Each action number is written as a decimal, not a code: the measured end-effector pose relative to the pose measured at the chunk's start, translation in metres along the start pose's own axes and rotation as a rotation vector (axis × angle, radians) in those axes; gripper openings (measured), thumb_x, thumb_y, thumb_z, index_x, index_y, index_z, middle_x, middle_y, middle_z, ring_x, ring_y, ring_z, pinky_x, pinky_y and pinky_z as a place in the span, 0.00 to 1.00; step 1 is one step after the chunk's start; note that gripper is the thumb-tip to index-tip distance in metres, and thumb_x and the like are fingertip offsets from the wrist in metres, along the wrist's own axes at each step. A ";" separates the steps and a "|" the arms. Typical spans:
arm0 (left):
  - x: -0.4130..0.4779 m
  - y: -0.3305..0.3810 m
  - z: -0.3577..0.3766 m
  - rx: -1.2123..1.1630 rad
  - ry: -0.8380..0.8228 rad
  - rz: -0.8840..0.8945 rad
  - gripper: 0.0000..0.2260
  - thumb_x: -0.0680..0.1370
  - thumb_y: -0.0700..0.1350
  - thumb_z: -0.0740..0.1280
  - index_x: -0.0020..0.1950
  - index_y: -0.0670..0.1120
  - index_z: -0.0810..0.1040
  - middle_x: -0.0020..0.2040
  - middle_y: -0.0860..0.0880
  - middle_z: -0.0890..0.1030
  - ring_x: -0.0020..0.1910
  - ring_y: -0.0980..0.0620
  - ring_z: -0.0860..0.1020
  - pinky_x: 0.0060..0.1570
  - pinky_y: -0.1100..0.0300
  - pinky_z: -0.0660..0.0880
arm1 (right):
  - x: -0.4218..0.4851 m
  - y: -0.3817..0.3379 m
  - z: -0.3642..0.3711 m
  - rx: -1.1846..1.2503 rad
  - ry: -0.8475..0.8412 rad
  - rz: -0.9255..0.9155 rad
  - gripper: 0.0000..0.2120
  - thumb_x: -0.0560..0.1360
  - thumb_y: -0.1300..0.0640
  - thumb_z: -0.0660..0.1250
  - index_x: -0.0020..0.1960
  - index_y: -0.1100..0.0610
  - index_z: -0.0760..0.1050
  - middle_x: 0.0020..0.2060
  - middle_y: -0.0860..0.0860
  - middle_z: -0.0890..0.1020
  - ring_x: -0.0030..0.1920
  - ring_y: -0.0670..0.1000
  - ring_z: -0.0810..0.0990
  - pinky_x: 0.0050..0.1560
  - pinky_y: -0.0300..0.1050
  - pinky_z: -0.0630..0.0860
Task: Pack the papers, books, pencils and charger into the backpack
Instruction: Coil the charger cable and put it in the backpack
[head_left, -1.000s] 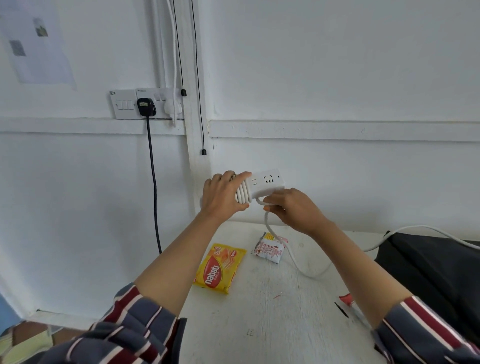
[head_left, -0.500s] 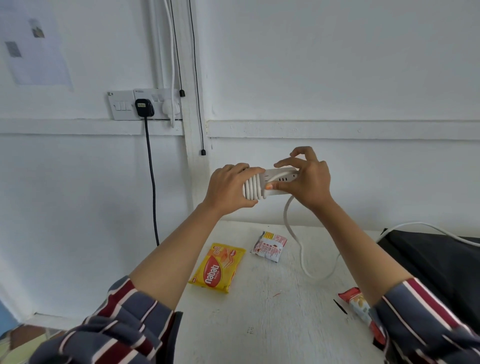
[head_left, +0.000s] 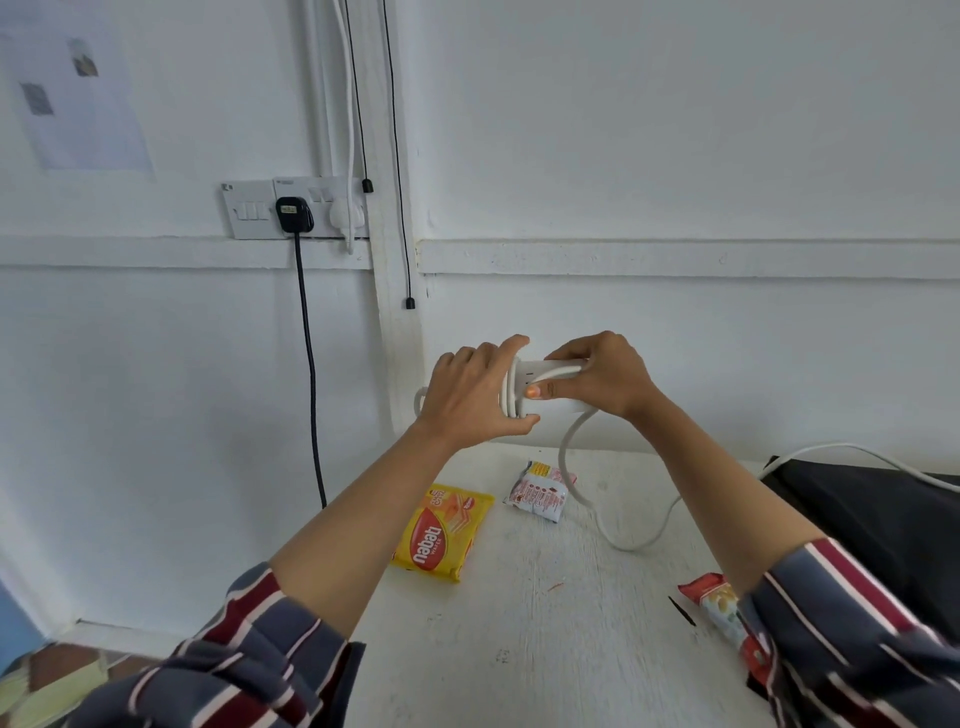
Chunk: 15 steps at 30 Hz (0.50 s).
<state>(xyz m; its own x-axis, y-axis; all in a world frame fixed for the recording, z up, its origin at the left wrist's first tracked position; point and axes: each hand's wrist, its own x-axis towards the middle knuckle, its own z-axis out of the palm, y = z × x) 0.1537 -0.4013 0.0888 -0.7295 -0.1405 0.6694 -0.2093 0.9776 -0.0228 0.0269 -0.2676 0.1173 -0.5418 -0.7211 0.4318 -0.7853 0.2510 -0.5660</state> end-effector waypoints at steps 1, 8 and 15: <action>0.000 -0.001 -0.002 -0.015 -0.027 -0.003 0.38 0.65 0.62 0.71 0.70 0.47 0.66 0.49 0.44 0.80 0.45 0.43 0.78 0.47 0.53 0.71 | 0.001 0.001 0.000 0.004 -0.014 -0.003 0.21 0.60 0.42 0.77 0.47 0.52 0.83 0.41 0.48 0.84 0.43 0.48 0.80 0.46 0.45 0.74; -0.003 -0.008 -0.003 -0.083 -0.076 0.004 0.39 0.66 0.60 0.73 0.71 0.47 0.63 0.60 0.44 0.76 0.54 0.43 0.76 0.54 0.52 0.70 | 0.000 0.002 0.004 0.059 -0.044 -0.020 0.18 0.60 0.42 0.77 0.44 0.52 0.83 0.39 0.53 0.85 0.42 0.55 0.81 0.45 0.50 0.76; 0.002 -0.006 -0.003 -0.074 -0.136 -0.095 0.46 0.64 0.65 0.71 0.75 0.53 0.53 0.59 0.46 0.75 0.56 0.44 0.75 0.51 0.53 0.72 | 0.001 0.005 -0.003 0.125 -0.083 0.022 0.15 0.61 0.46 0.78 0.44 0.51 0.83 0.40 0.49 0.84 0.42 0.48 0.80 0.46 0.45 0.74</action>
<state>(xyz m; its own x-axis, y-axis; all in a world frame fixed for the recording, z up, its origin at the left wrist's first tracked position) 0.1559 -0.4073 0.0927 -0.7913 -0.2480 0.5588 -0.2366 0.9670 0.0943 0.0214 -0.2648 0.1165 -0.5274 -0.7687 0.3618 -0.7274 0.1885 -0.6598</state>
